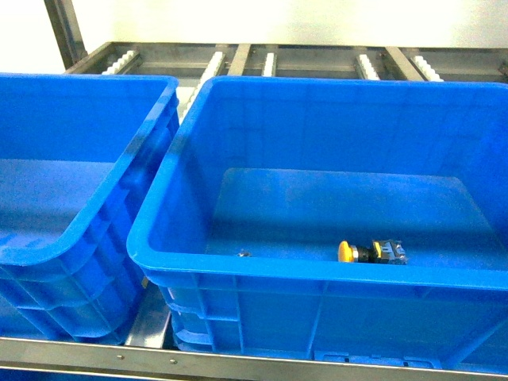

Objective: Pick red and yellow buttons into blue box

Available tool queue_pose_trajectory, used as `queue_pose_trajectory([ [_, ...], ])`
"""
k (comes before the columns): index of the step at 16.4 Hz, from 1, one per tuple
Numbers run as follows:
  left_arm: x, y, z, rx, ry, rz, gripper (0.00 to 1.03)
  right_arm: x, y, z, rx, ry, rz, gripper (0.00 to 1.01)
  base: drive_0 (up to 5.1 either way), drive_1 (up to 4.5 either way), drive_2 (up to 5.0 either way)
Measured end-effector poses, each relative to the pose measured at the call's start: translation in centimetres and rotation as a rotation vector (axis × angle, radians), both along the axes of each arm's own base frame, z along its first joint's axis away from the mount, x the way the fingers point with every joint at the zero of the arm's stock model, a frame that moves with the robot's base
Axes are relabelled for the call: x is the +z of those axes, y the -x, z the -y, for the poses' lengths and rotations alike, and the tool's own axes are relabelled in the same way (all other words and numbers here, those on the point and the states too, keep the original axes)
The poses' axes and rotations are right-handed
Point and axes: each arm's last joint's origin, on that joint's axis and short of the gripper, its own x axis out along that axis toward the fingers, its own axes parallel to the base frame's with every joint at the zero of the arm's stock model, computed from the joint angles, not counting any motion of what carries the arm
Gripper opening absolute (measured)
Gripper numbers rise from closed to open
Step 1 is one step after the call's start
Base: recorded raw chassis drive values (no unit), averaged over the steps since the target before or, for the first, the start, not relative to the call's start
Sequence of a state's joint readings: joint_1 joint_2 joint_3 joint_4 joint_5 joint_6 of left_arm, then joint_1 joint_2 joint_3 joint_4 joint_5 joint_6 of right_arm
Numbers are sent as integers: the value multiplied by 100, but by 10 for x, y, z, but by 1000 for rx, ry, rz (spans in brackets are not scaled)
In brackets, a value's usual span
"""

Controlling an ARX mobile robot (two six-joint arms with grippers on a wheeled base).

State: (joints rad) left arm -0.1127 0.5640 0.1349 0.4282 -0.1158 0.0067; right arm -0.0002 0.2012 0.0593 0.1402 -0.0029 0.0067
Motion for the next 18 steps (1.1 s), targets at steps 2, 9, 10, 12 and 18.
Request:
queue_pose_trajectory([
  [2, -9, 7, -11, -7, 3, -8, 2, -8, 9, 0, 0, 4, -37, 2, 0, 0, 0],
  [9, -21, 22, -13, -3, 6, 1, 2, -13, 12, 0, 0, 5, 6, 2, 0, 0, 0],
  [10, -26, 24, -13, -3, 6, 9, 2, -13, 12, 0, 0, 5, 7, 2, 0, 0, 0],
  [12, -26, 27, -13, -3, 6, 16, 2, -13, 12, 0, 0, 5, 7, 2, 0, 0, 0],
  [18, -26, 33, -13, -3, 6, 19, 2, -13, 12, 0, 0, 5, 7, 2, 0, 0, 0],
])
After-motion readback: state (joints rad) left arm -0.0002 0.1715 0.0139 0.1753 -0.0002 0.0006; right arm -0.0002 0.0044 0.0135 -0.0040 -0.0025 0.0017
